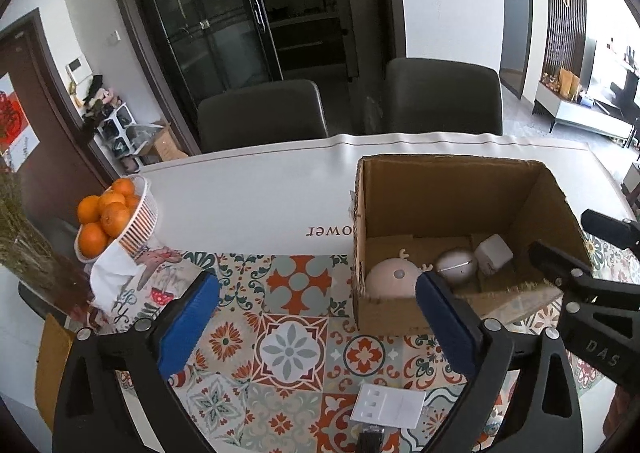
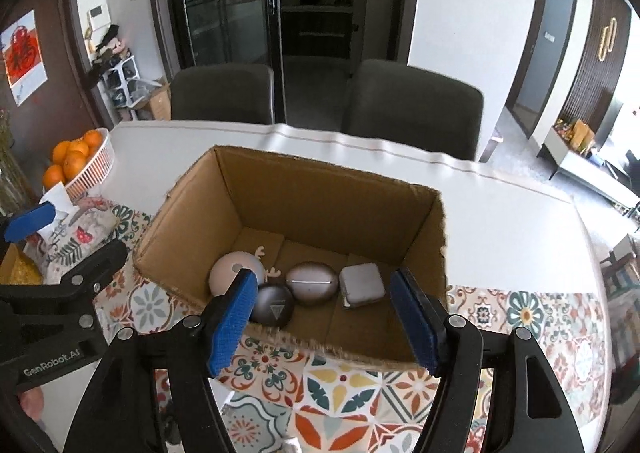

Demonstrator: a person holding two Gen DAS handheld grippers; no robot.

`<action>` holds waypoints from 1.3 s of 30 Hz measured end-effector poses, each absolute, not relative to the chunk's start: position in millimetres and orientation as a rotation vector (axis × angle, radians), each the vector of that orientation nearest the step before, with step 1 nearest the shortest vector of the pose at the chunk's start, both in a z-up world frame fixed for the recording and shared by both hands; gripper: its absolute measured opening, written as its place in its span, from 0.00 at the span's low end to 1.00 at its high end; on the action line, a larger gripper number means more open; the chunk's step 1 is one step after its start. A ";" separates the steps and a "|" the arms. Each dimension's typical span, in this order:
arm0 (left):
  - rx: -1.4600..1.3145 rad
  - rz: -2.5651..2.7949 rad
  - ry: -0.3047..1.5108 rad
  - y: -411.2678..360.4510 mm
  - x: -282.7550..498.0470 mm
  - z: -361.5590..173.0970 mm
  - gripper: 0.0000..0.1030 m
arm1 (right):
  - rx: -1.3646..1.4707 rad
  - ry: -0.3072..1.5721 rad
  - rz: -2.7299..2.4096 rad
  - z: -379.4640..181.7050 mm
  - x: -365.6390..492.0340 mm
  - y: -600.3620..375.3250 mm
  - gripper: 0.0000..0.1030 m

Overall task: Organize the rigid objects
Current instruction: 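Open both grippers and withdraw both tools from the box, then move the left tool to the black device while the right tool approaches the white figurine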

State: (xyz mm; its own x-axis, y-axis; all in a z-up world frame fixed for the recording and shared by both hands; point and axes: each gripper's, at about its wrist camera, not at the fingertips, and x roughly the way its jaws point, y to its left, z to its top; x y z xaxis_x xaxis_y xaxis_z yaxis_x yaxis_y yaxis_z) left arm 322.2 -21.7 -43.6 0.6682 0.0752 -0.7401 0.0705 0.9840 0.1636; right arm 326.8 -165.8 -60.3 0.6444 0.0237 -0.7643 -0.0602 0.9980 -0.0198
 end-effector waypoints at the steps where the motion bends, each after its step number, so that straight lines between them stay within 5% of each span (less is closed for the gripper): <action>1: 0.183 0.003 0.836 -21.0 317.8 -42.3 0.98 | -0.046 0.861 0.043 -58.3 323.4 -166.3 0.69; 19: 0.151 0.052 0.749 -15.4 241.3 -25.1 1.00 | -0.056 0.729 0.018 -33.2 242.3 -167.9 0.72; 39: 0.080 0.039 0.880 -8.3 190.4 -87.9 1.00 | -0.013 0.832 0.115 -94.6 199.7 -164.3 0.72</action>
